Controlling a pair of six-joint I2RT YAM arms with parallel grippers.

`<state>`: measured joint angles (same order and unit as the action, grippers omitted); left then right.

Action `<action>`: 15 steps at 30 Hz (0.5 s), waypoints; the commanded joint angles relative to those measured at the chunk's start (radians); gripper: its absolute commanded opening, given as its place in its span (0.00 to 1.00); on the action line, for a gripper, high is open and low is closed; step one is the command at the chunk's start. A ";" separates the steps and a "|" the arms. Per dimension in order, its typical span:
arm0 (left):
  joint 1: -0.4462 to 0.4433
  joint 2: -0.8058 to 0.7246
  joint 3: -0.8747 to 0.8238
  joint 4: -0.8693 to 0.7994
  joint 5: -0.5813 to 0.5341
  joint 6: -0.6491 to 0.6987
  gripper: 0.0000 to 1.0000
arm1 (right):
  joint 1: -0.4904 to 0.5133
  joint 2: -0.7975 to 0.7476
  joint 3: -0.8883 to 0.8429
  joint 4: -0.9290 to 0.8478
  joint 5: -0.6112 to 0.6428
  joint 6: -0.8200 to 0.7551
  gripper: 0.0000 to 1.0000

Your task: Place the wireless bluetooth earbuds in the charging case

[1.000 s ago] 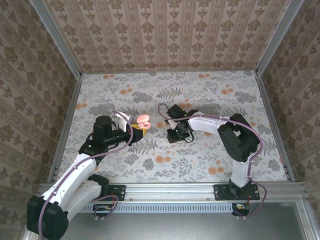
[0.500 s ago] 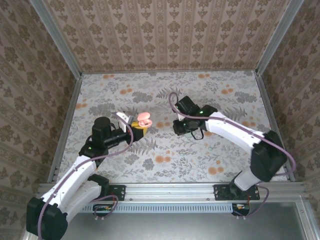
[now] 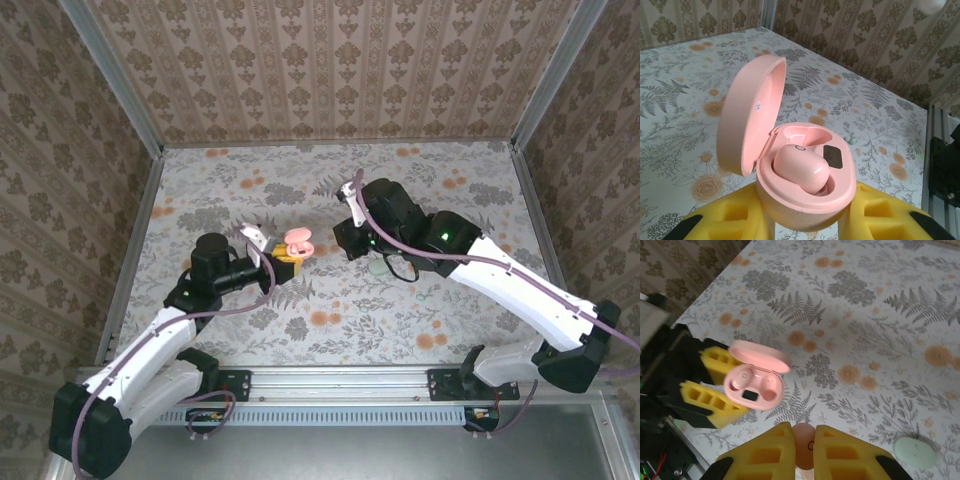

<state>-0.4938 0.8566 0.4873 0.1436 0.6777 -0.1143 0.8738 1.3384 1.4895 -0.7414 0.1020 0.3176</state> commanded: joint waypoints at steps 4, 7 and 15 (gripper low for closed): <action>-0.028 0.012 0.042 0.033 0.023 0.029 0.00 | 0.030 0.111 0.074 -0.026 0.018 -0.061 0.11; -0.035 0.007 0.043 0.028 0.019 0.024 0.00 | 0.038 0.134 0.082 -0.023 0.006 -0.059 0.11; -0.035 -0.011 0.043 0.021 0.012 0.012 0.00 | 0.046 0.169 0.053 -0.004 -0.002 -0.060 0.11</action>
<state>-0.5232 0.8673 0.4980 0.1436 0.6777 -0.1085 0.9146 1.4963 1.5410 -0.7418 0.1009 0.2741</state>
